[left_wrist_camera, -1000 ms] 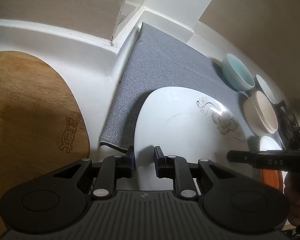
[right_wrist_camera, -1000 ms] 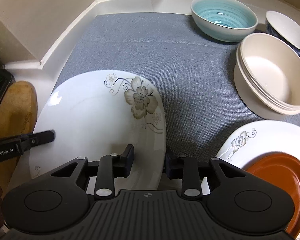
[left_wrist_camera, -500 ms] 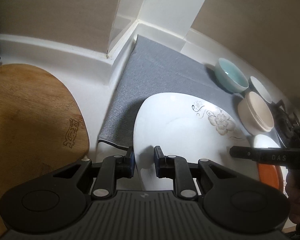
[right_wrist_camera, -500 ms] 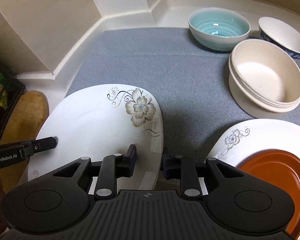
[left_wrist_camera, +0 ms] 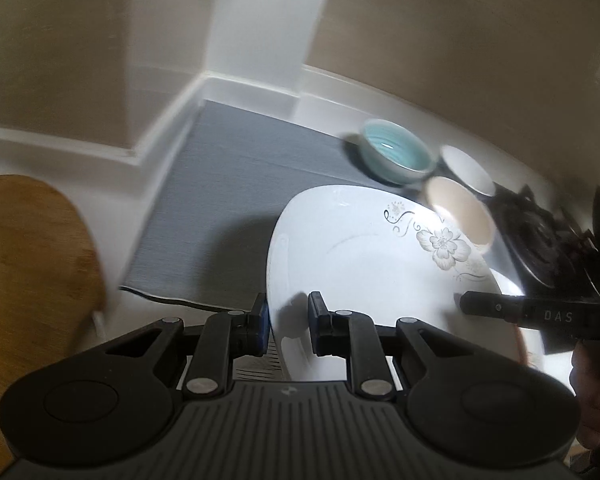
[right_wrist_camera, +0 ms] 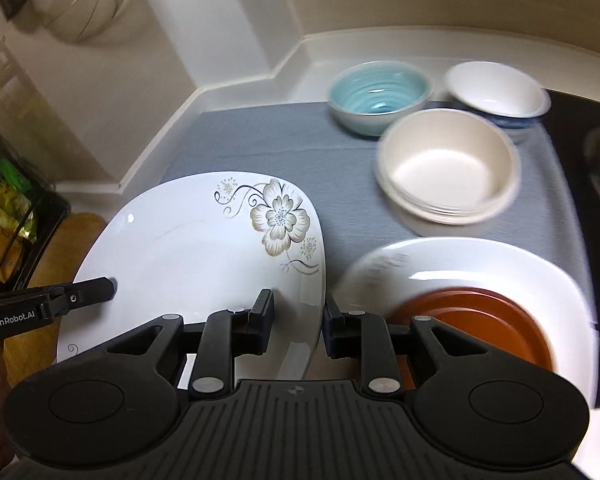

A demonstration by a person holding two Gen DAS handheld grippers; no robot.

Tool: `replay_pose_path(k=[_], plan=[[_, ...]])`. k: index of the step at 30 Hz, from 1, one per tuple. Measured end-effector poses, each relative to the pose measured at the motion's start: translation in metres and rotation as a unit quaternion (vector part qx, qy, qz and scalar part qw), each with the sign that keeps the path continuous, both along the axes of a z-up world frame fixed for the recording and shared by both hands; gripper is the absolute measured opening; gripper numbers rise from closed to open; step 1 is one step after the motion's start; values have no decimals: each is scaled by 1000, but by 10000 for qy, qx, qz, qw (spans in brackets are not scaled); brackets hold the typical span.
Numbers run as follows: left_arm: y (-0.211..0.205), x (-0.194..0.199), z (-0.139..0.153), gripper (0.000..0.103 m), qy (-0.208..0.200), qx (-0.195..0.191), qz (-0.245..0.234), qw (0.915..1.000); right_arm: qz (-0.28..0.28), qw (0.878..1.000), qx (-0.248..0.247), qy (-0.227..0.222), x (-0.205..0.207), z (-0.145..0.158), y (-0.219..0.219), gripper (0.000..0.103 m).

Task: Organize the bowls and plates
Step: 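Carry the oval plate with the left gripper over the plate stack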

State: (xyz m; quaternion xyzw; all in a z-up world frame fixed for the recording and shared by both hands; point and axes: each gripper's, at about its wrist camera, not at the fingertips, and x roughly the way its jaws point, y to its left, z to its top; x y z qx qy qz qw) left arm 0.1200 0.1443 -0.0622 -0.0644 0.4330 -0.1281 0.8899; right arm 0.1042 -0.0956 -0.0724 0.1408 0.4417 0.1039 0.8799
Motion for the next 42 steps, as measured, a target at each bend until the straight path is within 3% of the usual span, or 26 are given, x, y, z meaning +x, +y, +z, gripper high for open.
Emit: replay_pose_path(k=[9,18,32,42], plan=[[-74,-9,-9,21,72,29,-561,9984,-610,9981,45,65,-42,1,-77,27],[-126,-15,-29,22,277,59,-715,9970,-973,9950,-46,209,-64,-14,-129,27],[-149,-14,-44,25,301,245,-572,9976,-962,9947,-5,374,-64,-30,-148,27],[-160,-16,-49,29,185,681,-463,9964,-888,9950,54,464,-59,-33,-149,25]])
